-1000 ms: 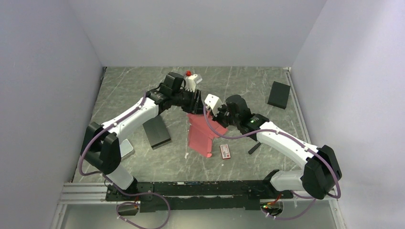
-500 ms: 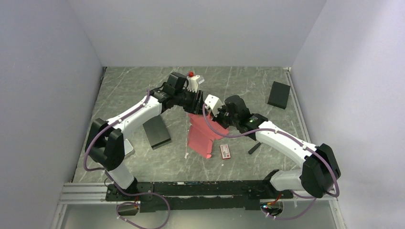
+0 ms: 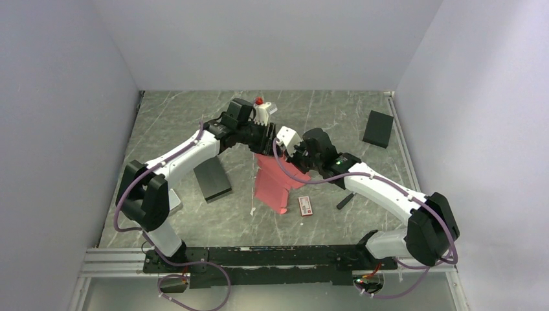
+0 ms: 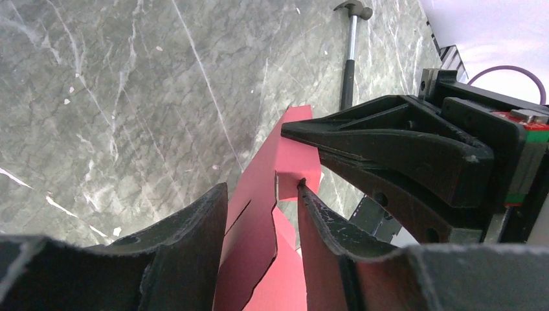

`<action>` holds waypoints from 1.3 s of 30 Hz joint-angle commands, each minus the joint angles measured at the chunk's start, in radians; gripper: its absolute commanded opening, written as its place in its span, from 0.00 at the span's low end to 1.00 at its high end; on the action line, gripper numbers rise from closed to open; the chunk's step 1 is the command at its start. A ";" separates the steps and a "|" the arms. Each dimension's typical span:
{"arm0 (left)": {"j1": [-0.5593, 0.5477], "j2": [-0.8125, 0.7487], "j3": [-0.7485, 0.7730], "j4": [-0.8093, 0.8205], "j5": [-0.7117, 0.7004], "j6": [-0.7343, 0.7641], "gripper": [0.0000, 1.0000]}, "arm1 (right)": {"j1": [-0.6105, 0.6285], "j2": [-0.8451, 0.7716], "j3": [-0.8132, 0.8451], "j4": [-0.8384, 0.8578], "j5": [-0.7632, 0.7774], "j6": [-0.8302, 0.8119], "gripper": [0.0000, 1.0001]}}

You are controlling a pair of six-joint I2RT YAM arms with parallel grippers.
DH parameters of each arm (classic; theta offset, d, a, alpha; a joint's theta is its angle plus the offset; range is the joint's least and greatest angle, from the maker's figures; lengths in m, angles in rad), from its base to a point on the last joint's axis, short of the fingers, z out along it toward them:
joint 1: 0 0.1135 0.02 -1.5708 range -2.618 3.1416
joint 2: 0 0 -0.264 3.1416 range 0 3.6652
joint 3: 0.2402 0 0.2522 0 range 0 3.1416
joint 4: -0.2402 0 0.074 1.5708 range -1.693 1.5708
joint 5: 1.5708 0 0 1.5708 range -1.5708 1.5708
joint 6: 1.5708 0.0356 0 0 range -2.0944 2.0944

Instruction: Fold the paper box

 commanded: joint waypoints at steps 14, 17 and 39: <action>-0.014 0.027 0.029 0.038 0.044 -0.012 0.40 | 0.009 0.008 0.056 0.065 0.010 0.031 0.00; -0.014 0.030 0.031 0.046 0.045 -0.018 0.43 | 0.010 0.005 0.055 0.067 0.010 0.033 0.00; -0.013 0.055 0.034 0.090 0.070 -0.067 0.29 | 0.010 0.007 0.053 0.066 0.001 0.034 0.00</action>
